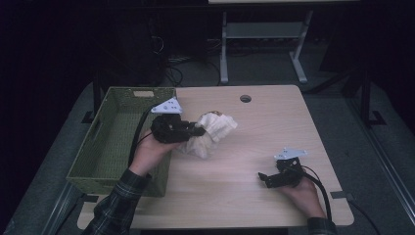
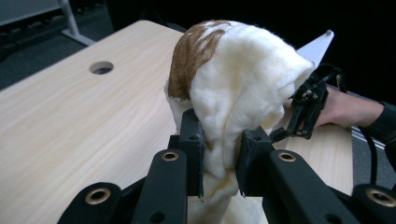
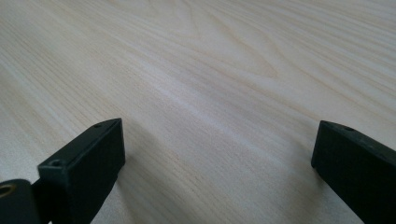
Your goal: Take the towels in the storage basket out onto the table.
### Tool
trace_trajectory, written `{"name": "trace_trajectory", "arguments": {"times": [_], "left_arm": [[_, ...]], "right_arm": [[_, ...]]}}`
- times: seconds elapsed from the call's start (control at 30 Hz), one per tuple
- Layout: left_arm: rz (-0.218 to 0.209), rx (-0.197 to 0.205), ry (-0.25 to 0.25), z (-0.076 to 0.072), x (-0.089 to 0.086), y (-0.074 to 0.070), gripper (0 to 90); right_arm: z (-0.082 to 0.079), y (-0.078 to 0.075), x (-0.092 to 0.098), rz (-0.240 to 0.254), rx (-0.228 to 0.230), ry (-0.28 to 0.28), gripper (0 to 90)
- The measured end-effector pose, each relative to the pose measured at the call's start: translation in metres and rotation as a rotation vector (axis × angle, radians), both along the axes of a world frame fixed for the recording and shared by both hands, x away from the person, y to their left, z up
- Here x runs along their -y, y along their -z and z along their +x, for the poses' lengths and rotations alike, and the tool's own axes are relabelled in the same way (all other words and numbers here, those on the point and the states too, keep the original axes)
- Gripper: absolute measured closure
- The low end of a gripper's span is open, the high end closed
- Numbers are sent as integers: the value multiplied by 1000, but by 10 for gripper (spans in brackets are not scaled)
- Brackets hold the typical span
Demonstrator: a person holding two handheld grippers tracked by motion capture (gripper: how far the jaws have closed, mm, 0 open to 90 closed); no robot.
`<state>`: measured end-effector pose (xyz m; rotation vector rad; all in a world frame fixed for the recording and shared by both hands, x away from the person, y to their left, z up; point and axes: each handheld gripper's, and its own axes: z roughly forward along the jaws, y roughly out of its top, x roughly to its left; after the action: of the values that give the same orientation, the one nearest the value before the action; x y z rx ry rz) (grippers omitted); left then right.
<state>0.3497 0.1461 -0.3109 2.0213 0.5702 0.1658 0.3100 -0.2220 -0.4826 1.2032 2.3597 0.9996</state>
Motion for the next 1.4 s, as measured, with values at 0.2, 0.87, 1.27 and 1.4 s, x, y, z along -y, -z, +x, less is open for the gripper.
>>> {"name": "trace_trajectory", "arguments": {"times": [0.2,0.87,1.27,1.4], "left_arm": [[-5,-17,32,-4,25,9,747],[22,-44,53,-6,74,63,745],[92,-97,64,0,89,105,736],[101,-97,55,1,92,113,691]], "right_arm": [[0,0,0,0,0,0,24],[0,0,0,1,0,0,23],[0,0,0,-1,0,0,24],[0,0,0,-1,-1,0,24]]}}
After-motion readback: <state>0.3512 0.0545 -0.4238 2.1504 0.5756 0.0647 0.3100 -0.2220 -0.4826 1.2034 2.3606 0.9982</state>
